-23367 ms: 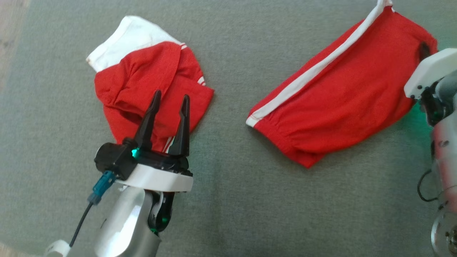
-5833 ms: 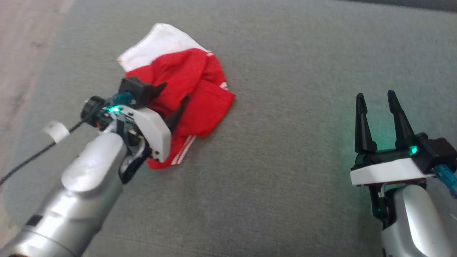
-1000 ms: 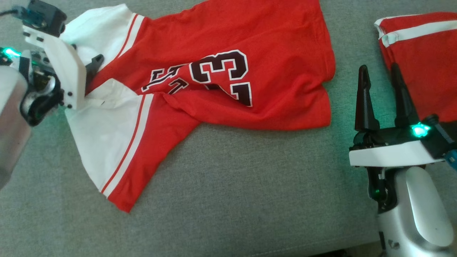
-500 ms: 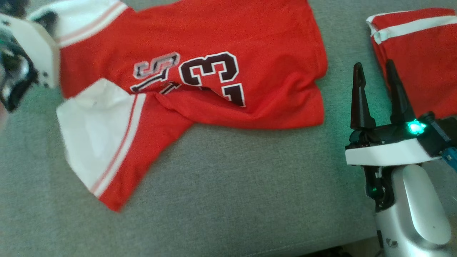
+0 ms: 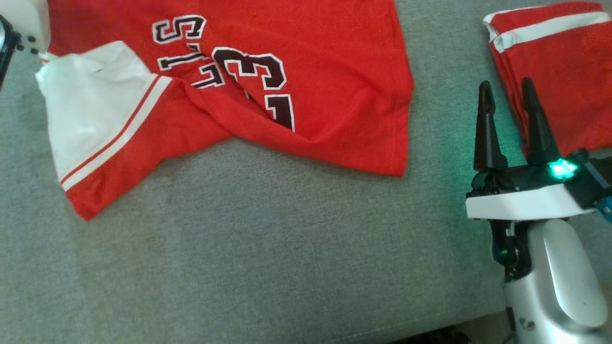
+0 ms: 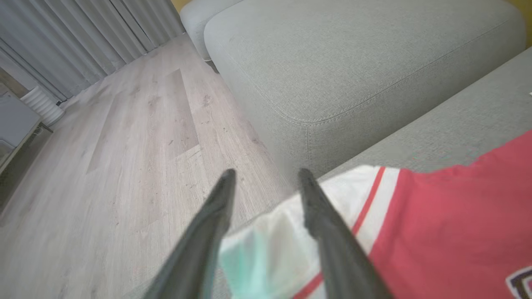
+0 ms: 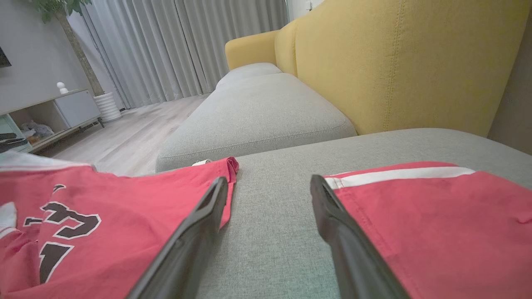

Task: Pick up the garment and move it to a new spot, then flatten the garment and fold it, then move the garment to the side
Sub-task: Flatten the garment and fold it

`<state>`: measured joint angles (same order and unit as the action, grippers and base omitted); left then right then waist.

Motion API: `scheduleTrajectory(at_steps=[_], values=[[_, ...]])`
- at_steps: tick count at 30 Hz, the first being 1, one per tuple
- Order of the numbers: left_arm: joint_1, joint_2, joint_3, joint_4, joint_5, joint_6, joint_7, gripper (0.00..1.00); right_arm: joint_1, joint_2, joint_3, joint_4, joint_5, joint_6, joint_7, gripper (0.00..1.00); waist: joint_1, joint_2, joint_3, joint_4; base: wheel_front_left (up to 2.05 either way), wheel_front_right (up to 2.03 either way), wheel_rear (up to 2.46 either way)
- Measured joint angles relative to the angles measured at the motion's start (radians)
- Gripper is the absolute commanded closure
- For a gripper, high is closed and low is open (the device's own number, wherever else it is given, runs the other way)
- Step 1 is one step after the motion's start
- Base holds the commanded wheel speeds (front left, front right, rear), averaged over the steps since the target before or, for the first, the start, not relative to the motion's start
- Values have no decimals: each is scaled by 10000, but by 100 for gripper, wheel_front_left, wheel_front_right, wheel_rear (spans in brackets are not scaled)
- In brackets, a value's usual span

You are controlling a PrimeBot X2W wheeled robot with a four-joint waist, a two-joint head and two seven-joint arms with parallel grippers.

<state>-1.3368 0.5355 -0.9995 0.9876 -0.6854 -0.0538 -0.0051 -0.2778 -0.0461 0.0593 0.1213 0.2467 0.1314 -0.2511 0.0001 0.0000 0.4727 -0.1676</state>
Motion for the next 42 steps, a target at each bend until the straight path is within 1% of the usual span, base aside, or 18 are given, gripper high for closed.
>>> scheduleTrajectory(at_steps=[3,8,9,12,15,17,21,25,29,32,34,36,39,42], values=[[-1,-192,77,282,-17,44,-625,0,-9,0,-54,0,-6,0,0,0,0,0,-97,148,0,0,0],[48,-575,631,500,-466,159,-1854,0,-23,0,-309,6,-163,0,0,0,-1,0,-460,457,0,0,0],[48,-575,631,500,-466,159,-1854,0,-23,0,-309,6,-163,0,0,0,-1,0,-460,457,0,0,0],[277,-826,1076,414,-830,245,-2326,0,-22,-2,-527,25,-337,0,0,0,-2,0,-778,694,0,0,0],[971,-1049,1528,-33,-1087,376,-2474,0,-13,0,-725,77,-516,0,0,0,-3,0,-1184,946,0,0,0],[1679,-1147,1992,-756,-1152,579,-2487,0,28,-2,-903,98,-610,0,-13,0,-3,0,-1454,1139,0,0,0],[3510,-1354,3122,-2621,-1135,1034,-2506,0,152,-2,-1120,167,-665,0,-44,0,-3,0,-2005,1573,0,0,0],[5774,-1559,3856,-4307,-598,1511,-2516,0,585,0,-1181,226,-752,0,-44,0,-3,1,-2529,1987,0,0,0],[7909,-1942,4711,-5800,-94,2015,-2516,0,986,0,-1160,359,-754,0,-44,0,-4,0,-2993,2333,0,0,0],[9113,-2288,5271,-6623,351,2222,-2514,0,1210,2,-1072,397,-748,0,-44,0,-4,1,-3236,2510,0,0,0],[9761,-2568,5664,-6999,625,2295,-2514,0,1320,4,-1014,439,-725,0,-44,0,-3,1,-3345,2586,0,0,0],[10275,-2834,5969,-7223,834,2278,-2516,0,1414,4,-993,443,-717,0,-44,0,-3,1,-3414,2637,0,0,0],[10718,-3039,6226,-7290,1183,2044,-2514,0,1488,4,-938,483,-715,0,-44,0,-2,0,-3452,2664,0,0,0],[10746,-3074,6420,-7196,1467,1810,-2516,0,1483,4,-851,479,-715,0,-44,0,-1,1,-3435,2638,0,0,0]])
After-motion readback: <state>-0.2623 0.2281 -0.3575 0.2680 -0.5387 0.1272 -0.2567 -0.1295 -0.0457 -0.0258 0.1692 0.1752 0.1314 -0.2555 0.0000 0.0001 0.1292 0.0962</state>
